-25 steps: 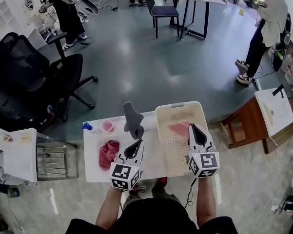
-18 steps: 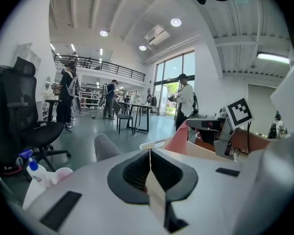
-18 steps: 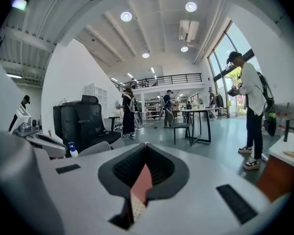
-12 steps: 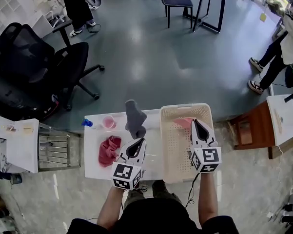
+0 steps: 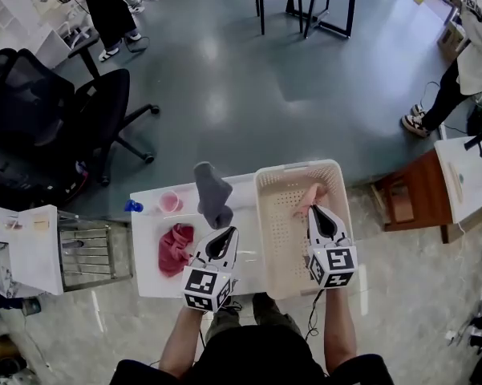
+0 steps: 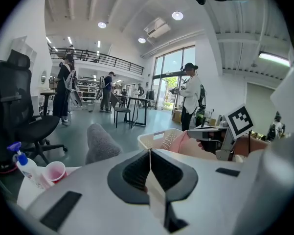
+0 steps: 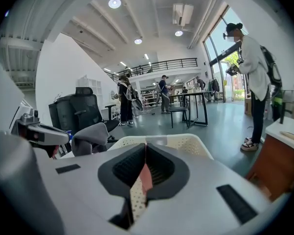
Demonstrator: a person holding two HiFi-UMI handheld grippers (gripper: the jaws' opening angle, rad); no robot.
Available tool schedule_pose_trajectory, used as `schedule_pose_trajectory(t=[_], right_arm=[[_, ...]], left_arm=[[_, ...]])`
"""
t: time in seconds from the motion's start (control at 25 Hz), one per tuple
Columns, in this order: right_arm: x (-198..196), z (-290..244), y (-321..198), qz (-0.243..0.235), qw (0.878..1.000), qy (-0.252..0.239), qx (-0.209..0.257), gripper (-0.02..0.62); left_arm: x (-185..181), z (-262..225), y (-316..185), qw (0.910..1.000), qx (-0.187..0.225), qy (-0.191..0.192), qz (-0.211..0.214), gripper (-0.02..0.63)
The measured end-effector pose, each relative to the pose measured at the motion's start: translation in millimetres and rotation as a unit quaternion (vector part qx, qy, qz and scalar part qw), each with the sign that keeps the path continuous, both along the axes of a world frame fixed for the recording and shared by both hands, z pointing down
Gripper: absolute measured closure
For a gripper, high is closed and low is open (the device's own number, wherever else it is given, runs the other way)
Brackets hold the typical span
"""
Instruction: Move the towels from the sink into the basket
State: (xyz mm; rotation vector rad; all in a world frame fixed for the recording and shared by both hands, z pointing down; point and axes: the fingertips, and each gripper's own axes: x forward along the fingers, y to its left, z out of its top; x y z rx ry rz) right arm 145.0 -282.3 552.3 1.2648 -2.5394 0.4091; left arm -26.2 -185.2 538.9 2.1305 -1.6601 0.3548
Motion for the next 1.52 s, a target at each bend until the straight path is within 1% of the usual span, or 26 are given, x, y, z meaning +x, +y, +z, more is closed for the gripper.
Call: schedule_pose_trajectory(t=[0.2, 0.48, 0.76, 0.88, 0.92, 1.0, 1.12, 1.52], right_arm=[[8.1, 11.5, 14.6, 0.018, 1.000, 0.009, -0.020, 0.560], [12.9, 36.8, 30.0, 0.028, 0.997, 0.029, -0.061, 0.560], [15.9, 32.4, 29.4, 0.036, 0.998, 0.028, -0.054, 0.560], [16.1, 28.4, 32.3, 0.034, 0.998, 0.017, -0.050, 0.557], [15.8, 26.3, 33.2, 0.033, 0.998, 0.012, -0.047, 0.550], [14.1, 22.0, 35.0, 0.028, 0.999, 0.005, -0.042, 0.413], [14.4, 14.6, 37.1, 0.029, 0.999, 0.002, -0.030, 0.394], [9.4, -15.3, 53.6, 0.028, 1.000, -0.001, 0.002, 0.394]], left_arm=[[6.4, 4.9, 2.5, 0.9998, -0.004, 0.006, 0.019, 0.594], [15.1, 15.5, 7.7, 0.9991, -0.014, 0.009, 0.039, 0.594], [15.8, 17.7, 11.9, 0.9989, -0.015, 0.012, 0.042, 0.594], [14.0, 16.5, 14.6, 0.9990, -0.014, 0.012, 0.040, 0.594], [13.7, 16.0, 15.7, 0.9991, -0.013, 0.012, 0.039, 0.594], [13.5, 14.3, 17.4, 0.9991, -0.011, 0.012, 0.039, 0.594], [14.2, 10.1, 19.5, 0.9991, -0.006, 0.011, 0.039, 0.594], [6.9, -9.1, 34.0, 0.9991, 0.016, 0.009, 0.038, 0.594]])
